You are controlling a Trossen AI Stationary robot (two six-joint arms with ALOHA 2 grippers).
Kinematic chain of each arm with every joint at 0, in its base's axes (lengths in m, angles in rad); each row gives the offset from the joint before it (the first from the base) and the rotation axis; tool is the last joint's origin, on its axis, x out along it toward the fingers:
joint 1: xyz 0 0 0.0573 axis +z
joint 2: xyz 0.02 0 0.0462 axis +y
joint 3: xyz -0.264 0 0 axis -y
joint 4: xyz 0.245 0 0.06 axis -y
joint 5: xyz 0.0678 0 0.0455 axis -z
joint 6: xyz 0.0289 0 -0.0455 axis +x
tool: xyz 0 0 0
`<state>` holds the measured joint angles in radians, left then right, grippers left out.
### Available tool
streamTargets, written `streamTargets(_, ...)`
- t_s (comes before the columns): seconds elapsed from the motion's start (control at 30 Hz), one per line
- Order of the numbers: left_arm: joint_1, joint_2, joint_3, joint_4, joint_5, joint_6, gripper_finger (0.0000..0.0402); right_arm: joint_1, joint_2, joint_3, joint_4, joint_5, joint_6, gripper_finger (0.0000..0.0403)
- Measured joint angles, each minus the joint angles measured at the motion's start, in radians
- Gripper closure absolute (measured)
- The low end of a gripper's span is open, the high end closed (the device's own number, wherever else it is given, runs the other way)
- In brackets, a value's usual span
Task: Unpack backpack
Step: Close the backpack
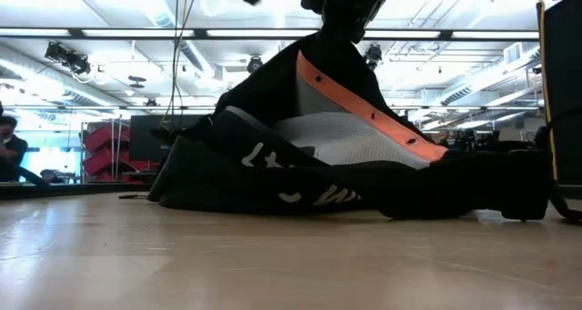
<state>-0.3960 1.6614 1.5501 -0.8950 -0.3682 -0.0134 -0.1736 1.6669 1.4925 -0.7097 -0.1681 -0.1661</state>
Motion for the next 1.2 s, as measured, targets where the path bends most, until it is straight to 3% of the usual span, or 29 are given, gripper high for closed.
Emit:
streamTargets(0.1, -0.015, 0.083, -0.014, 0.103, 0.097, 0.092, 0.0395, -0.003, 0.000, 0.000, -0.002, 0.008, 0.000, 0.0222)
streamTargets(0.27, -0.019, 0.237, -0.016, 0.221, 0.147, 0.168, 0.0353, -0.018, 0.000, 0.000, -0.012, 0.008, -0.002, 0.0220)
streamTargets(0.5, -0.005, 0.346, -0.016, 0.384, 0.125, 0.168, 0.0249, -0.026, 0.000, 0.000, -0.050, 0.011, -0.003, 0.0220)
streamTargets(0.67, -0.005, 0.387, -0.017, 0.410, 0.019, 0.199, 0.0176, -0.023, 0.000, 0.000, -0.051, 0.011, 0.007, 0.0222)
streamTargets(0.87, -0.004, 0.409, -0.017, 0.393, -0.029, 0.189, 0.0111, -0.019, 0.000, 0.000, -0.051, 0.011, 0.009, 0.0221)
streamTargets(1.0, -0.002, 0.410, -0.015, 0.358, -0.077, 0.158, 0.0090, -0.019, 0.000, 0.000, -0.049, 0.011, 0.011, 0.0222)
streamTargets(1.2, 0.015, 0.463, -0.016, 0.312, -0.102, 0.137, 0.0092, -0.019, 0.000, 0.000, -0.040, 0.011, 0.017, 0.0222)
